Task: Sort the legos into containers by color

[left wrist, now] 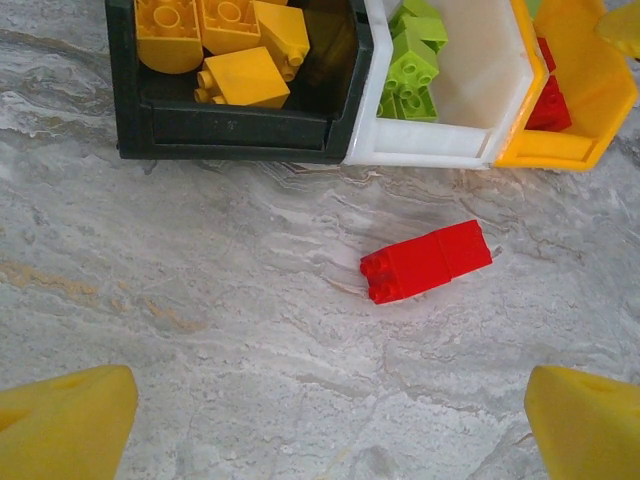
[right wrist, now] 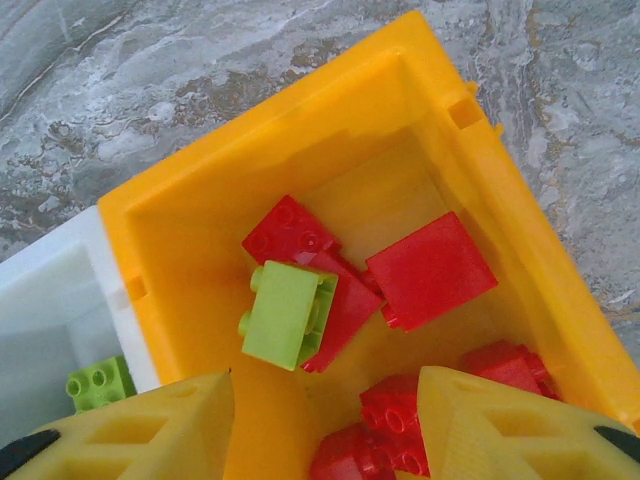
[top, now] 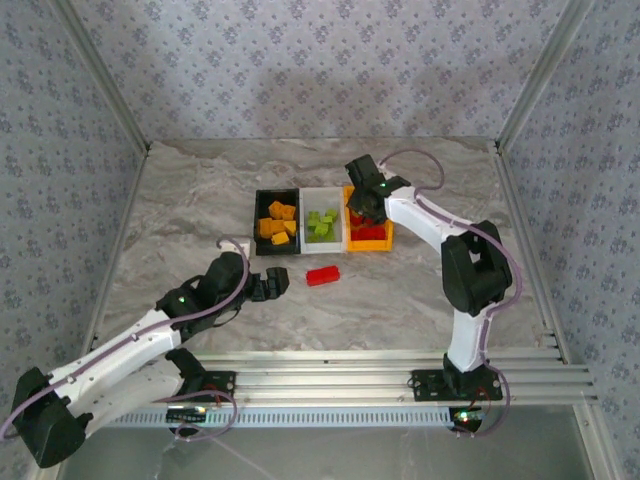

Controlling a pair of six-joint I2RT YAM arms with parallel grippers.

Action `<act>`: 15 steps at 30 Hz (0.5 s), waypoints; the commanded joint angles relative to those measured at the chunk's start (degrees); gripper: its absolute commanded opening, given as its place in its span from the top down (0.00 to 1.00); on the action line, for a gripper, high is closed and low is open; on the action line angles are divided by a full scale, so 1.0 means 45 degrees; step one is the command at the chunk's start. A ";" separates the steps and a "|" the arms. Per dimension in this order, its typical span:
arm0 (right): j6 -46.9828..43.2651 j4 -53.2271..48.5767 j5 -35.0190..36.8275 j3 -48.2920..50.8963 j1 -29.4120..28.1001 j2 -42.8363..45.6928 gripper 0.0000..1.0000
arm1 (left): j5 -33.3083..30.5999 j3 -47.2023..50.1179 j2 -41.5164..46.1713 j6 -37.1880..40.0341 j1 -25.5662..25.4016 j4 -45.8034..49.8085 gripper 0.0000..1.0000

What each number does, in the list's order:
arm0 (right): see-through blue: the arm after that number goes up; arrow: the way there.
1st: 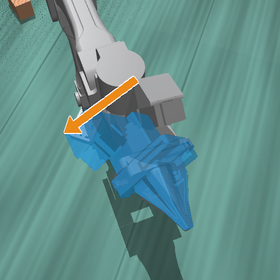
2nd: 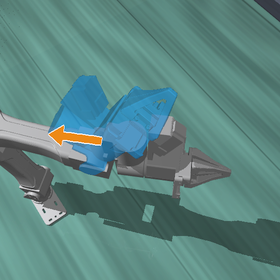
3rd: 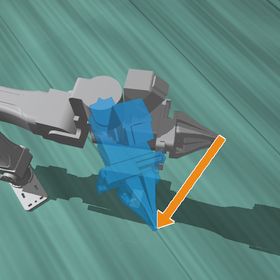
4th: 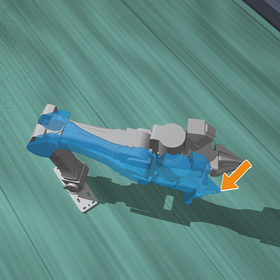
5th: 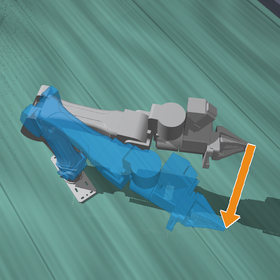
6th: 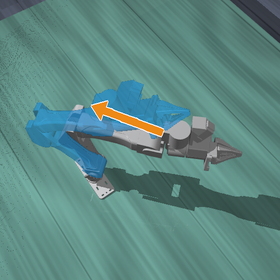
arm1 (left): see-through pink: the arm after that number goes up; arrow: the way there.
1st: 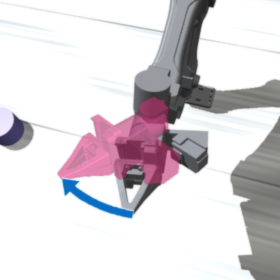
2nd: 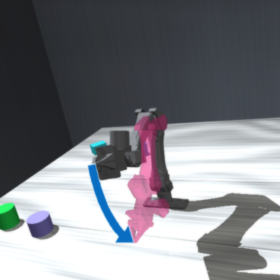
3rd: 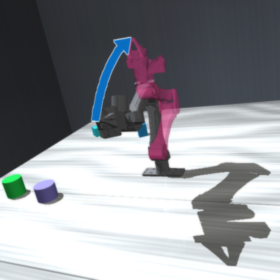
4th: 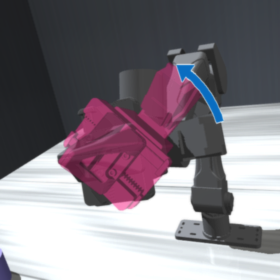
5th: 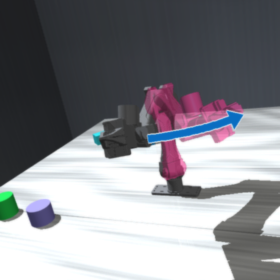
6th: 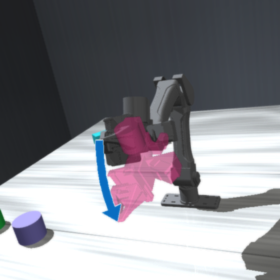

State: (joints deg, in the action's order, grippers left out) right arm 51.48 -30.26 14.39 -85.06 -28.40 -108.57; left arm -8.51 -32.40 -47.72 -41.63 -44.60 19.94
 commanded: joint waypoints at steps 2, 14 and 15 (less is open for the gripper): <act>-0.0033 0.0159 -0.0327 -0.0640 0.0237 -0.0643 0.47 | 0.0206 0.0168 0.0127 0.0036 0.0138 0.0125 0.01; -0.0096 0.0548 -0.0897 -0.1244 0.0439 -0.1560 0.45 | 0.0383 0.0363 -0.0063 -0.0007 0.0351 -0.0132 0.00; -0.0097 0.0533 -0.0926 -0.1302 0.0438 -0.1633 0.45 | 0.0393 0.0377 -0.0099 0.0020 0.0367 -0.0156 0.00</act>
State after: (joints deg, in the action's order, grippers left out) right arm 51.40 -27.68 11.22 -88.95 -26.92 -114.24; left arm -7.84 -31.31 -47.79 -41.63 -43.46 19.86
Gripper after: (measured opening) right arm 0.551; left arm 0.994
